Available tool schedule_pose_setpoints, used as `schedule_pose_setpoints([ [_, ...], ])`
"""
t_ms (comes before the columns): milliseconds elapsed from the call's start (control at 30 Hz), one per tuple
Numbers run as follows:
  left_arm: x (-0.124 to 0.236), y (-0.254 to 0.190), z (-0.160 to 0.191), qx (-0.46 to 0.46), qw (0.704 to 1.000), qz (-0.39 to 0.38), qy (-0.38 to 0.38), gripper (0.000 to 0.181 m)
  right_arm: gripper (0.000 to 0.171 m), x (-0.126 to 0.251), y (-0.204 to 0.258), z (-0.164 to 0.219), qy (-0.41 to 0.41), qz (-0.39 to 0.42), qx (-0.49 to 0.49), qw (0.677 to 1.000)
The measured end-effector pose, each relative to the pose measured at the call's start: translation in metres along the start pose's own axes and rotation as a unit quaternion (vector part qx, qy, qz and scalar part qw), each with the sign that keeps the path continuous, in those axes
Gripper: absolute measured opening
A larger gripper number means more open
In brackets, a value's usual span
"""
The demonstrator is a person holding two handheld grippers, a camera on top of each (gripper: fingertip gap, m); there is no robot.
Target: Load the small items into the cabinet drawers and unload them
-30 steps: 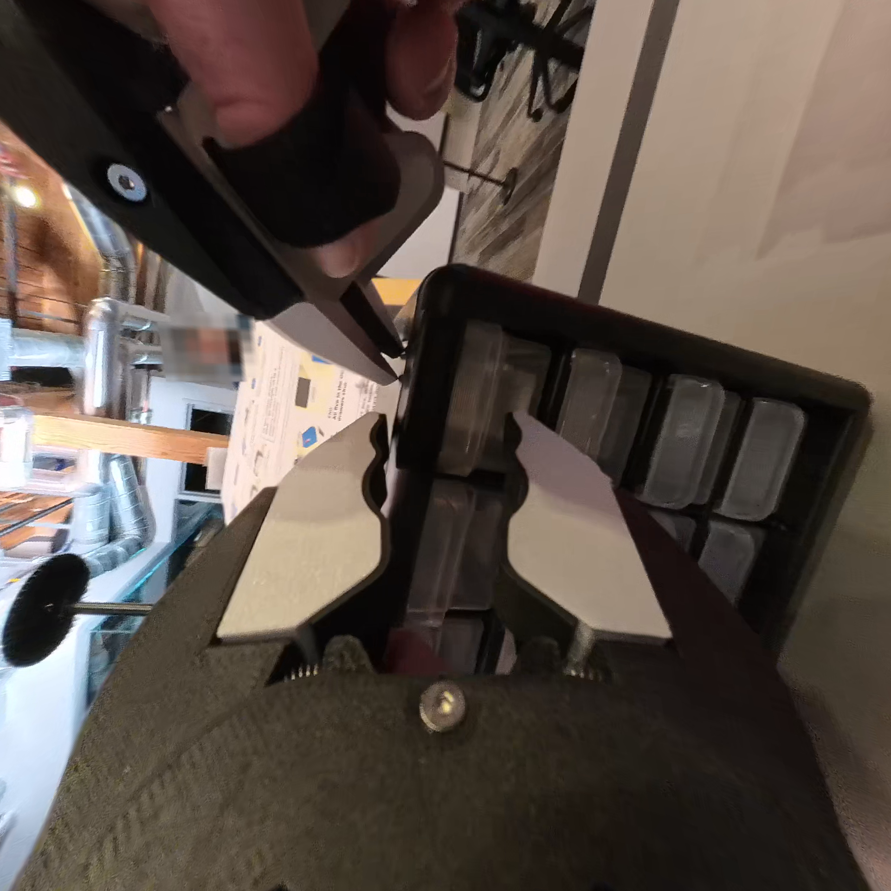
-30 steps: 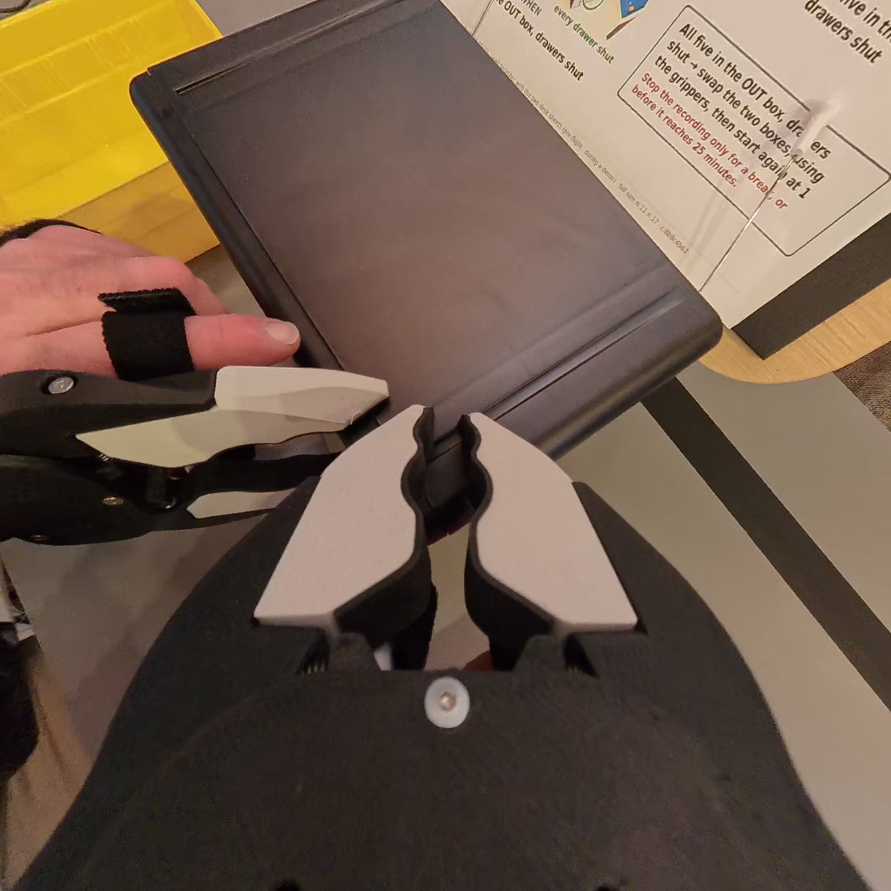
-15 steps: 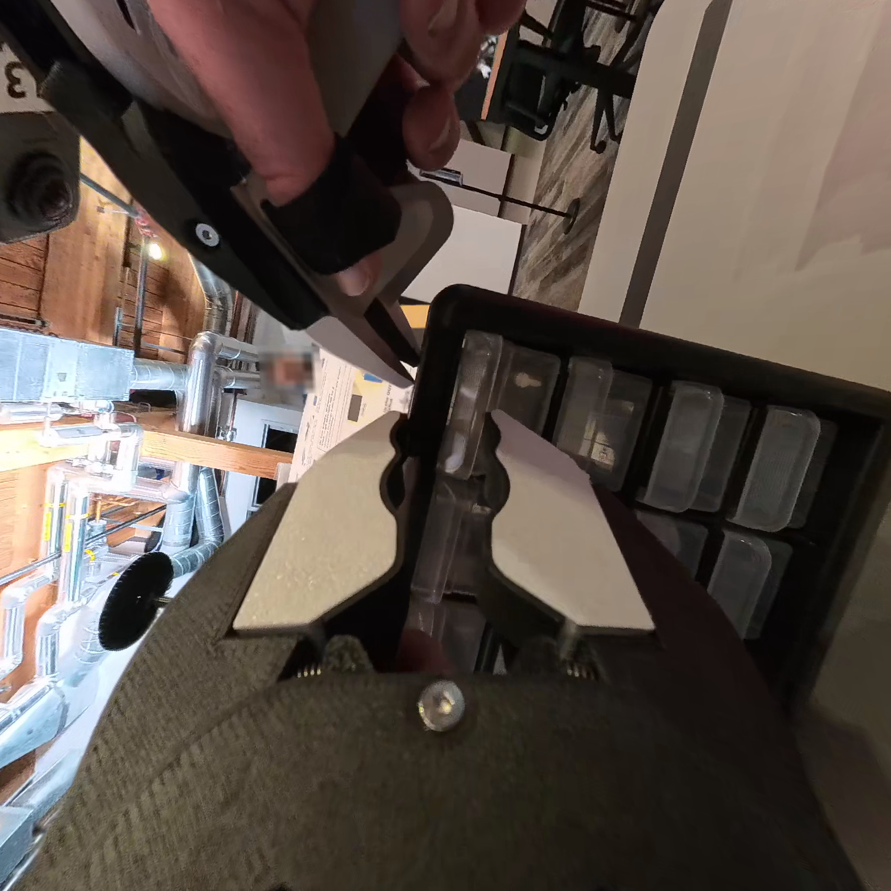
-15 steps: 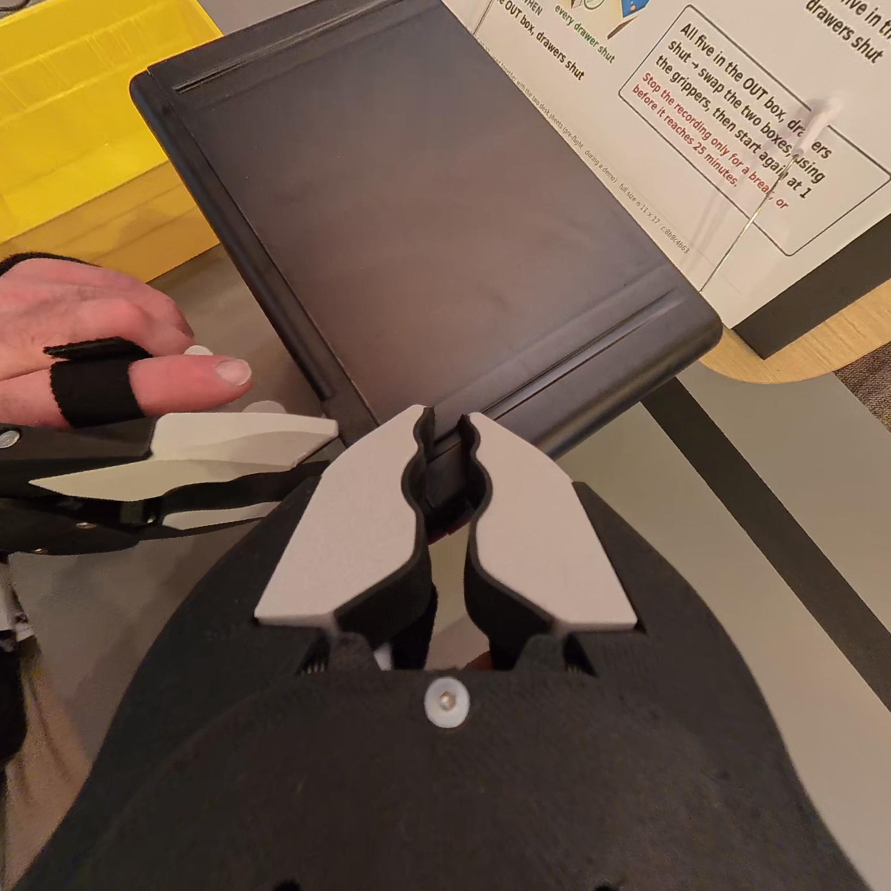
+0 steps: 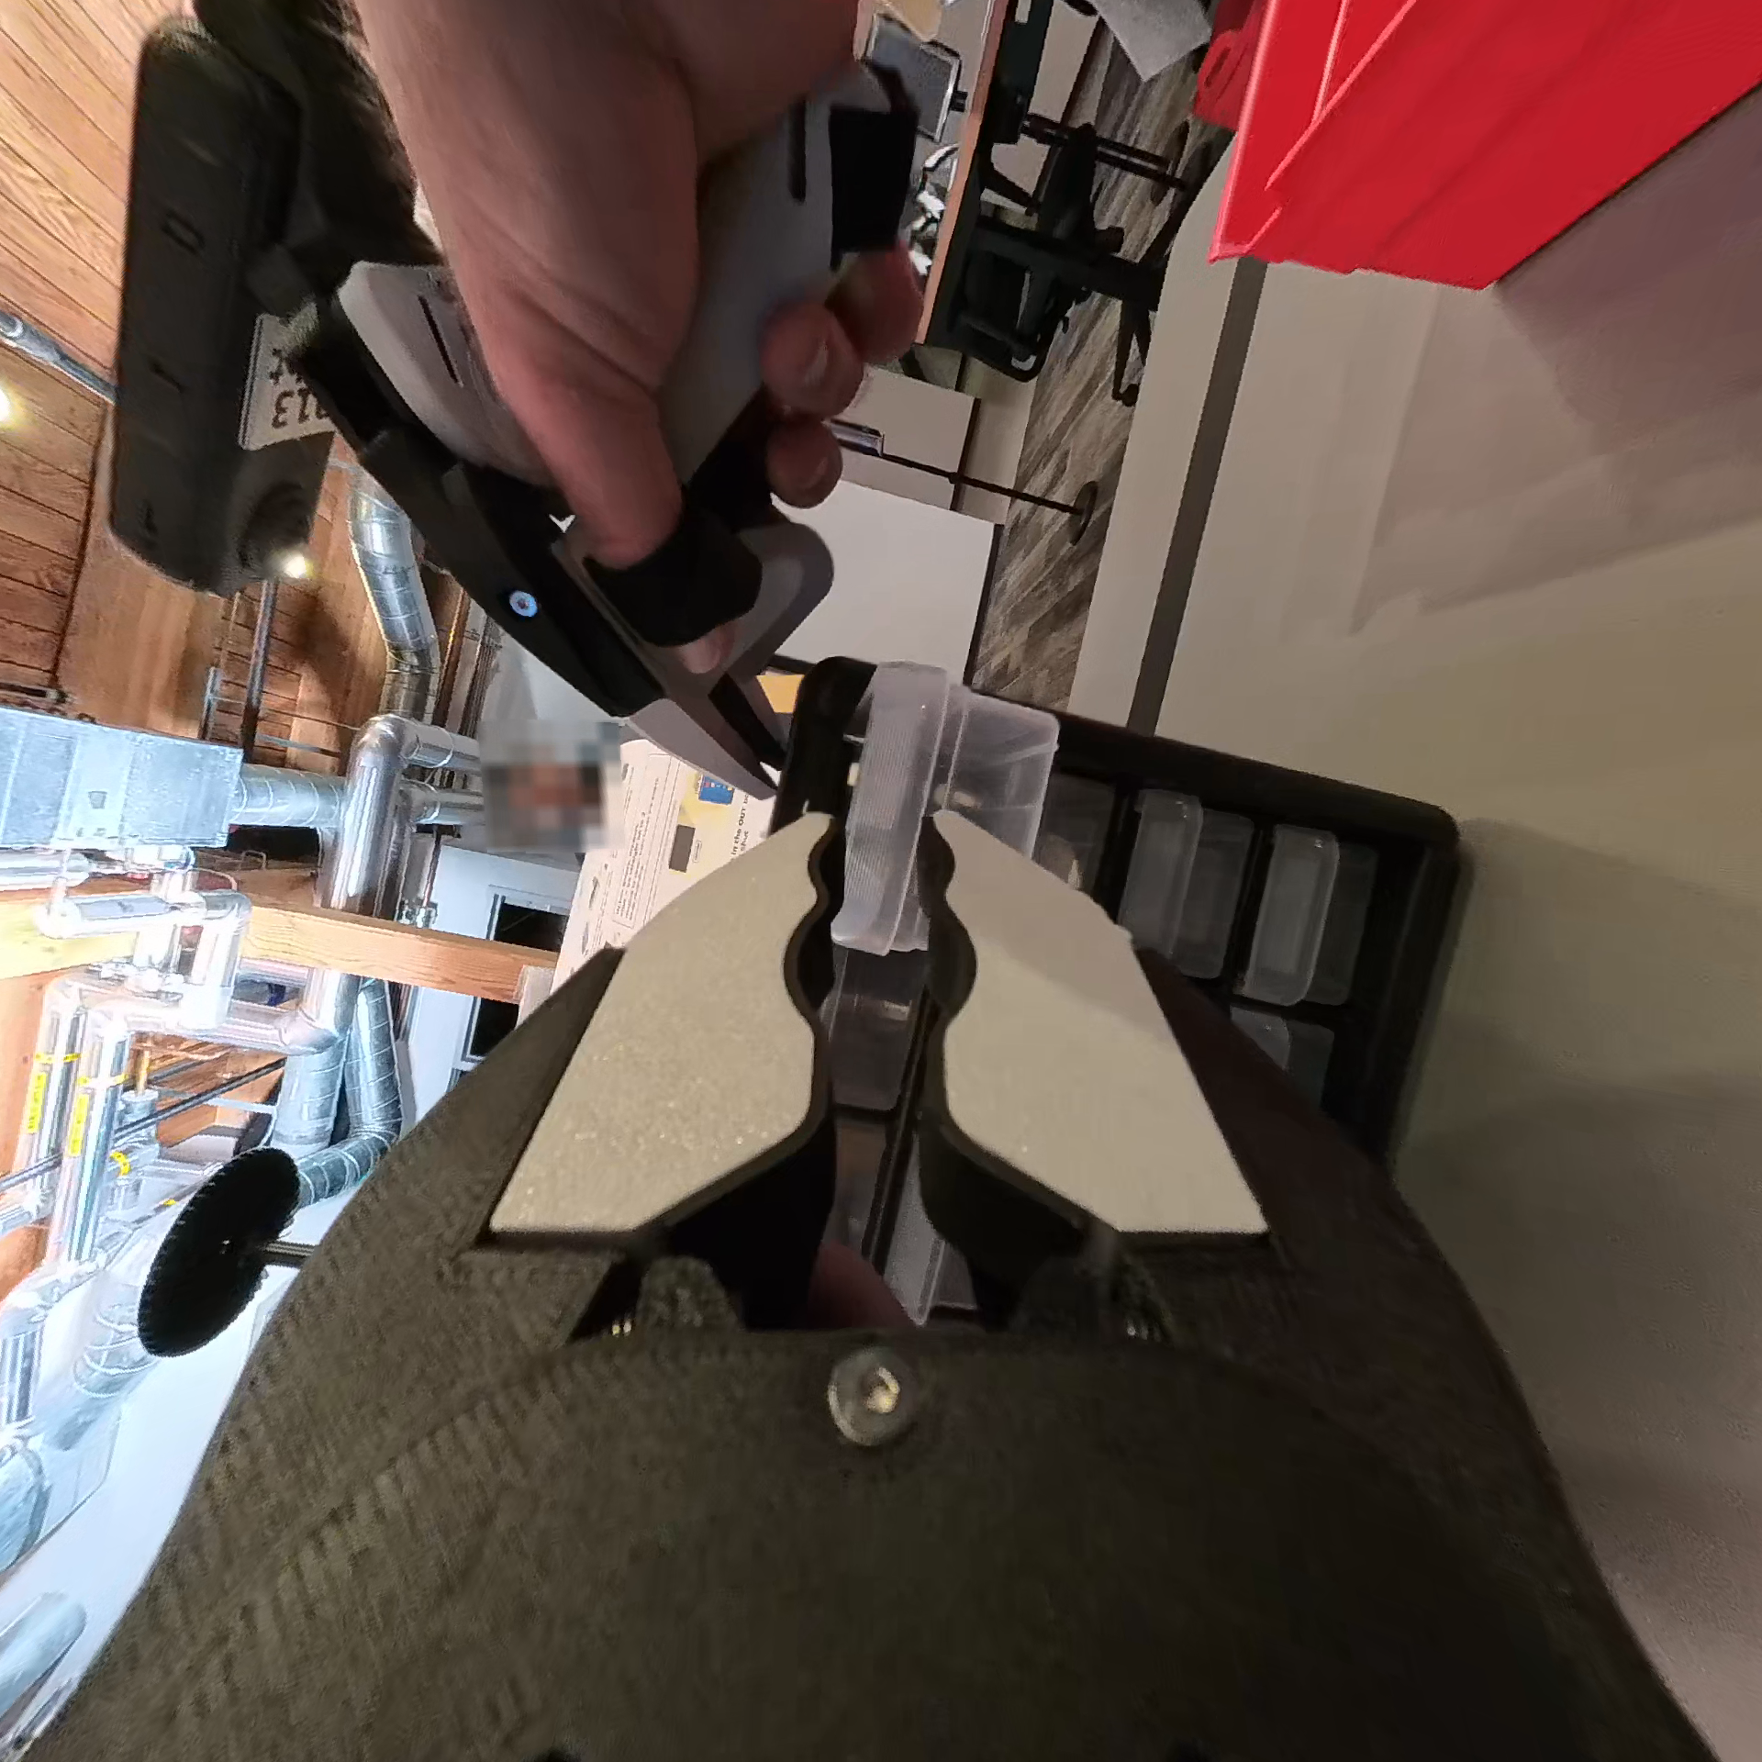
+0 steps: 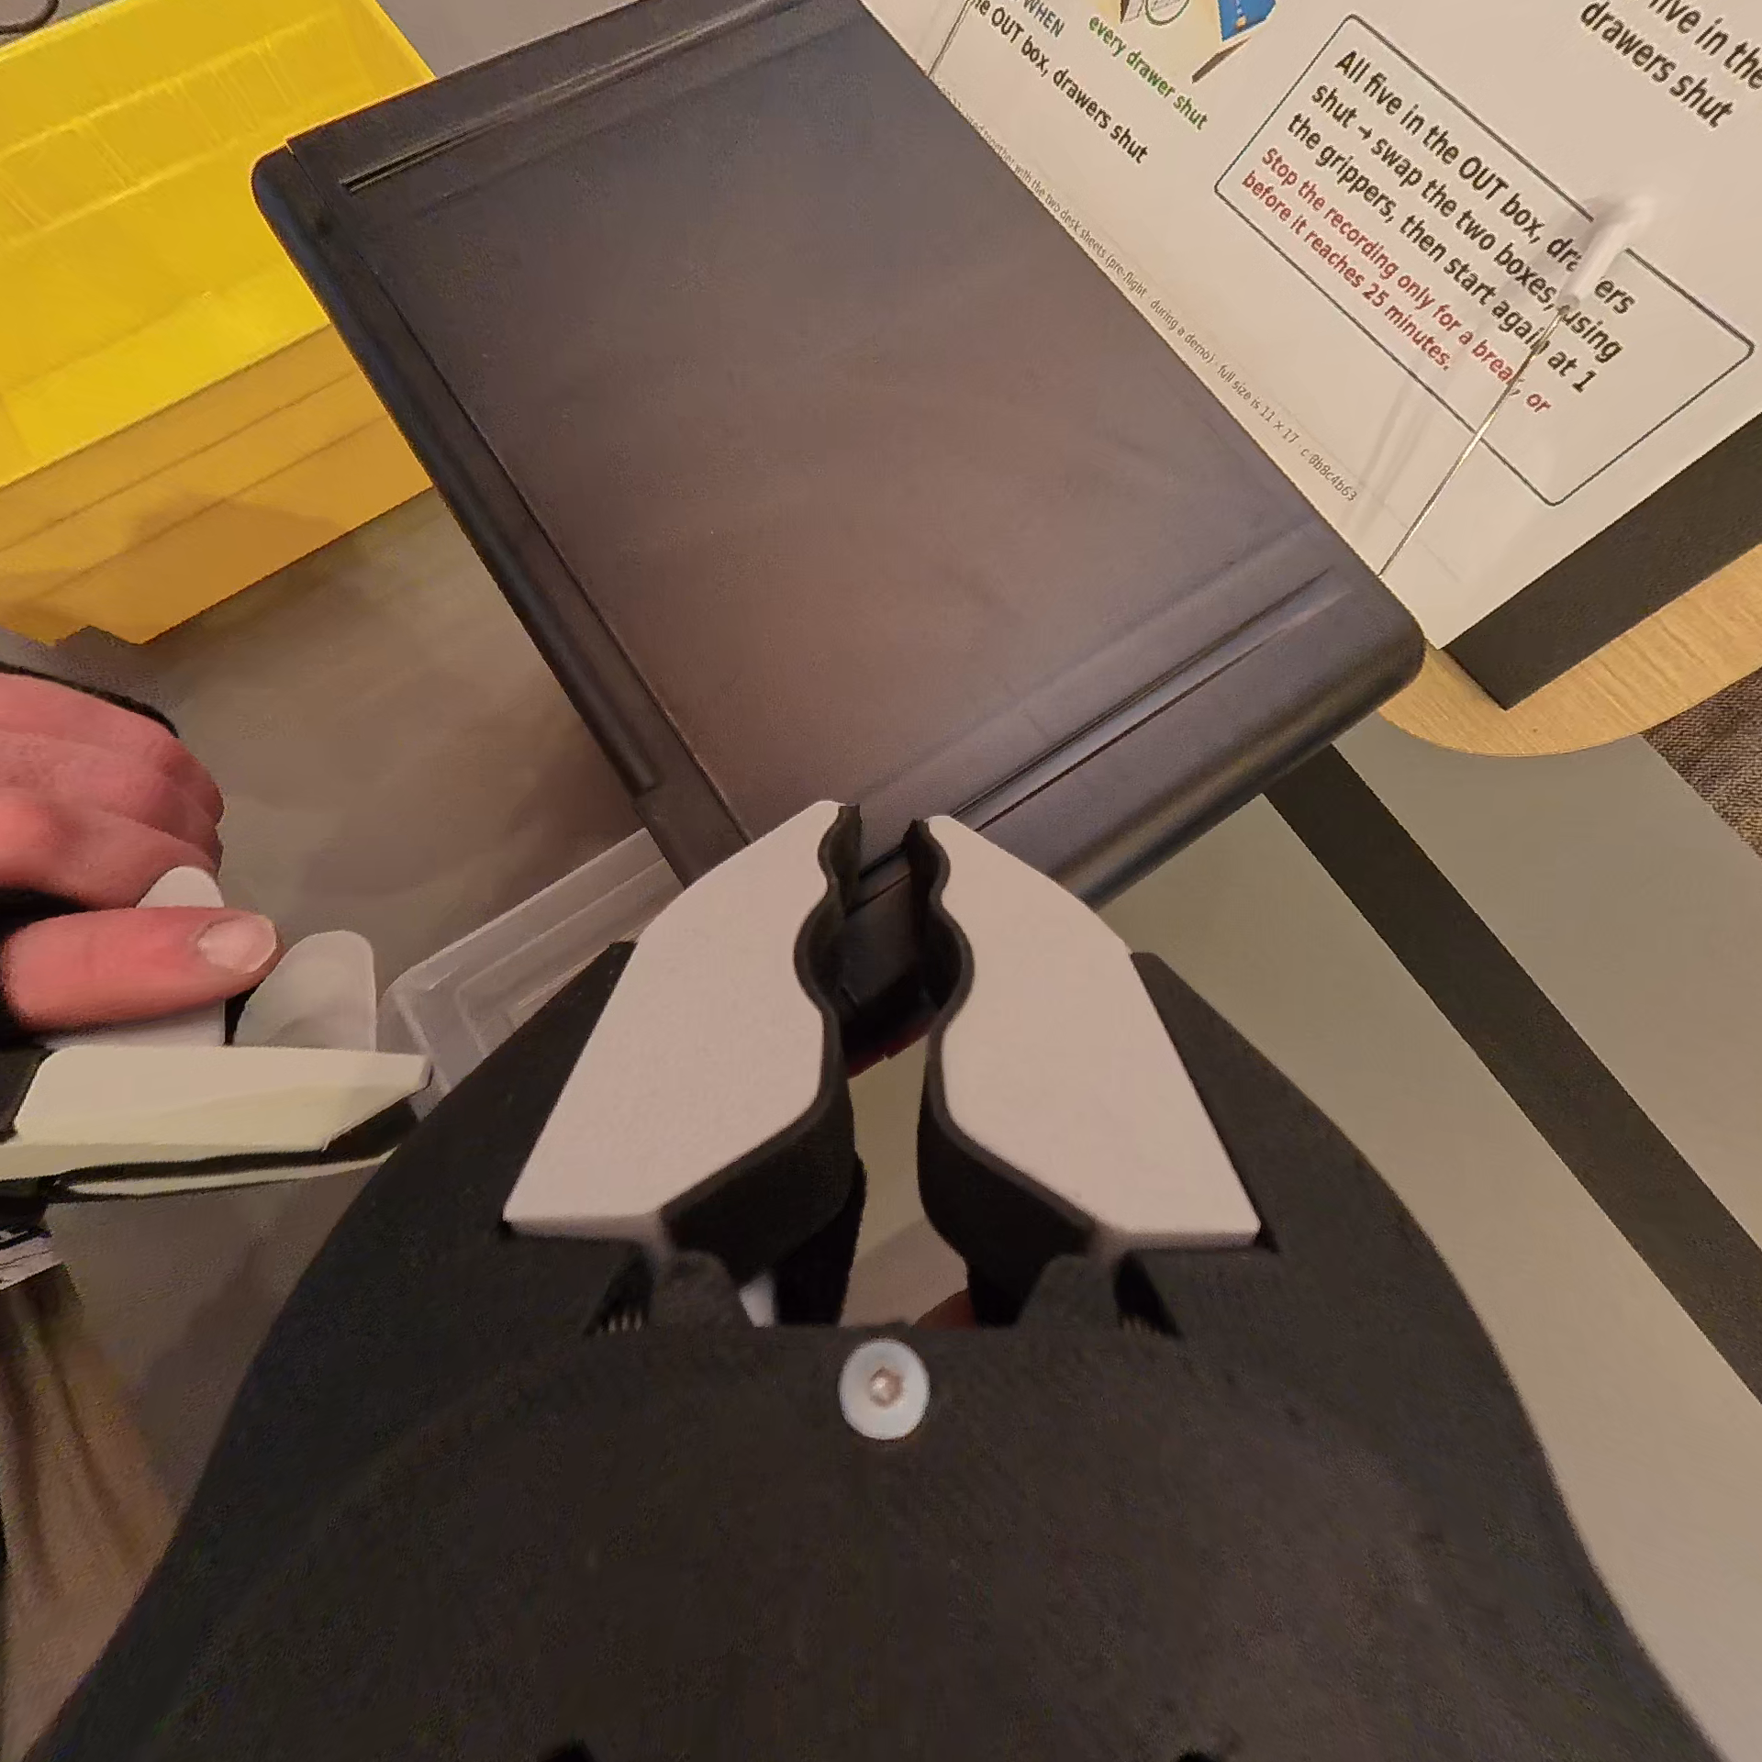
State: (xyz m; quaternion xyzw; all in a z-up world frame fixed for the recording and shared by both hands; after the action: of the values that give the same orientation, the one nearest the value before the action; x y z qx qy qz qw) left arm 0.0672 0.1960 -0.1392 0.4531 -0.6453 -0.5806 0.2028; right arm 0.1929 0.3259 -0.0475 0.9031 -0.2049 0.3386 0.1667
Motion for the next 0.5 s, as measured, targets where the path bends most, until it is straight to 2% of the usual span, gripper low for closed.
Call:
schedule_pose_setpoints([
  [33,0.003,0.000,-0.001,0.002,1.000,0.002,-0.002,0.014,0.010,0.000,0.000,0.000,-0.001,0.000,0.000,1.000],
  [500,0.020,0.006,-0.006,0.013,0.999,0.025,-0.025,0.010,0.010,0.000,0.000,0.001,-0.005,0.003,-0.002,1.000],
])
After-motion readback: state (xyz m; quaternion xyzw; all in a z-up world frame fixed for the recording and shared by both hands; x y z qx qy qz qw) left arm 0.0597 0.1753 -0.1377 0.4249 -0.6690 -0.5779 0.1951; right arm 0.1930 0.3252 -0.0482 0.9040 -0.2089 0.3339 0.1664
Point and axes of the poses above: each gripper's, where its closed fingertips meet, x back along the fingers, z out of its underside, y = z × x across the jaws, the point moved 10 cm from there along x, back along the fingers, and after that the axes turned 15 degrees about -z, right-handed, at the moved point
